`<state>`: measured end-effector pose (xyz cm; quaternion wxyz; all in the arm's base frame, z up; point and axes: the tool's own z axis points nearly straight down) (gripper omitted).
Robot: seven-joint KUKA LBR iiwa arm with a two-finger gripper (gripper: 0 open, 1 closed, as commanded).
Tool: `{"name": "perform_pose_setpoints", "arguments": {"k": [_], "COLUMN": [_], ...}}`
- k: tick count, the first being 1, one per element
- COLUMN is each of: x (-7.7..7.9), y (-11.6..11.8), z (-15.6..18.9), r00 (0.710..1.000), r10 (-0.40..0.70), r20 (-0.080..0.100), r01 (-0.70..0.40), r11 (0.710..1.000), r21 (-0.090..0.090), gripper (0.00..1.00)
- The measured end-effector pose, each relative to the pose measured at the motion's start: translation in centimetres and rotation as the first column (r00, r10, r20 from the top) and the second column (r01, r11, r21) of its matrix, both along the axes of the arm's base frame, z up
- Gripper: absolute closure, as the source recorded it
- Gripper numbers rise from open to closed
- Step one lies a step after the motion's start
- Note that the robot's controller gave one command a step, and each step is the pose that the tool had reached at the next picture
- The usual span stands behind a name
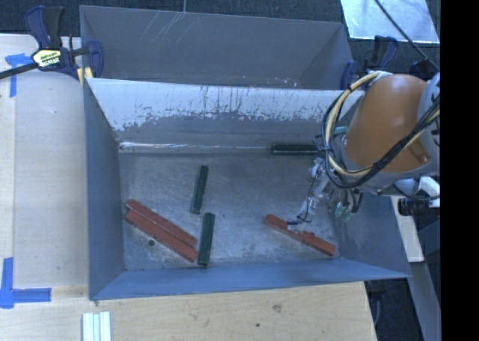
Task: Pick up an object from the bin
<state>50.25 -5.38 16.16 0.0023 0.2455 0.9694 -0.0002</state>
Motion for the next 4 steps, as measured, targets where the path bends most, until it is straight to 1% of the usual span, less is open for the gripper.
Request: {"name": "perform_pose_setpoints", "arguments": {"k": [1, 2, 3, 4], "x": [-2.0, 1.7, -0.3, -0.1], "y": [1.4, 2.1, -2.0, -1.8], "z": [-9.2, -6.4, -9.3, -9.0], "r00": [1.0, 0.998, 0.966, 0.967], "r10": [-0.002, 0.057, 0.257, 0.257], "r20": [-0.012, 0.001, -0.006, 0.0], "r01": [0.002, -0.057, -0.257, -0.257], "r11": [1.0, 0.998, 0.967, 0.967], "r21": [0.002, 0.0, -0.001, -0.001], "gripper": [0.0, 0.0, 0.0, 1.0]}}
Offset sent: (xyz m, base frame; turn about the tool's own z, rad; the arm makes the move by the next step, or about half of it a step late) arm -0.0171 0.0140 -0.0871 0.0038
